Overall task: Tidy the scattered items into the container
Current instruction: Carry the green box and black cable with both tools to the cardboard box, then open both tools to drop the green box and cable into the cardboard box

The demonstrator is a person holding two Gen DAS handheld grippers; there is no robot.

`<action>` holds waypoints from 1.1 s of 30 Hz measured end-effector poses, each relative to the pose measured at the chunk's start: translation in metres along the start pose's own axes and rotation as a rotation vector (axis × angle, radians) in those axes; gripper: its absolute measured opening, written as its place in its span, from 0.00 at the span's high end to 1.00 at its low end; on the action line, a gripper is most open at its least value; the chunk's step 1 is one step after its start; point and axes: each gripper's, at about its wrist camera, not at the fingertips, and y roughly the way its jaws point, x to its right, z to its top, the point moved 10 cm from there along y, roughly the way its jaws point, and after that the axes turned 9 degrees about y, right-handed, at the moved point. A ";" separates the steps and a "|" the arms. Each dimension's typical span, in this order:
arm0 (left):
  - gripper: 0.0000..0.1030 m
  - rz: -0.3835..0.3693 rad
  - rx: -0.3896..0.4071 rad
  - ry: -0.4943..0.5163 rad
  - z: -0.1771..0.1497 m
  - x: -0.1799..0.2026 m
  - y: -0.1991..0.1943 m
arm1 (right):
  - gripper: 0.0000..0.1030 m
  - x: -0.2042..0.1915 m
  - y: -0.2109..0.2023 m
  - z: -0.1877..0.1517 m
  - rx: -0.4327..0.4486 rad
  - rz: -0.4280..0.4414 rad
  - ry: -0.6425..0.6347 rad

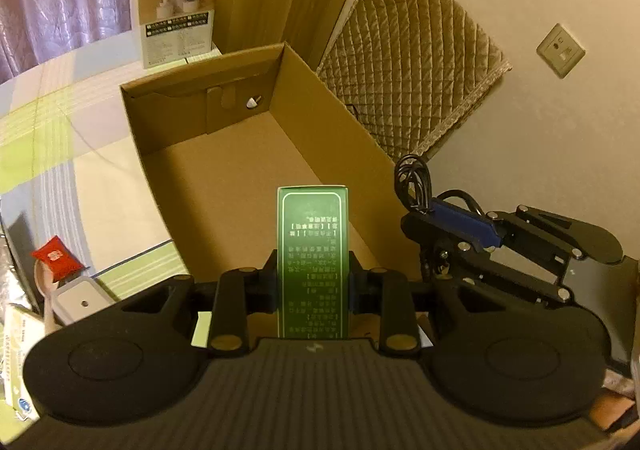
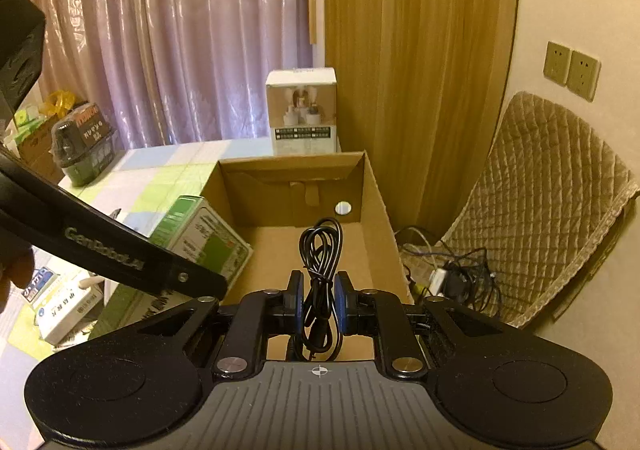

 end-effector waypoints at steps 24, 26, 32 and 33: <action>0.63 0.093 0.042 0.021 -0.022 -0.041 -0.029 | 0.82 0.003 0.024 -0.005 -0.029 0.028 0.025; 0.63 0.090 0.039 0.013 -0.026 -0.044 -0.030 | 0.82 0.005 0.025 -0.002 -0.021 0.019 0.031; 0.61 0.094 0.044 -0.005 -0.042 -0.055 -0.039 | 0.82 0.010 0.016 0.002 -0.003 0.012 0.055; 0.60 0.094 0.048 -0.009 -0.045 -0.058 -0.042 | 0.82 0.009 0.014 0.002 0.000 0.015 0.058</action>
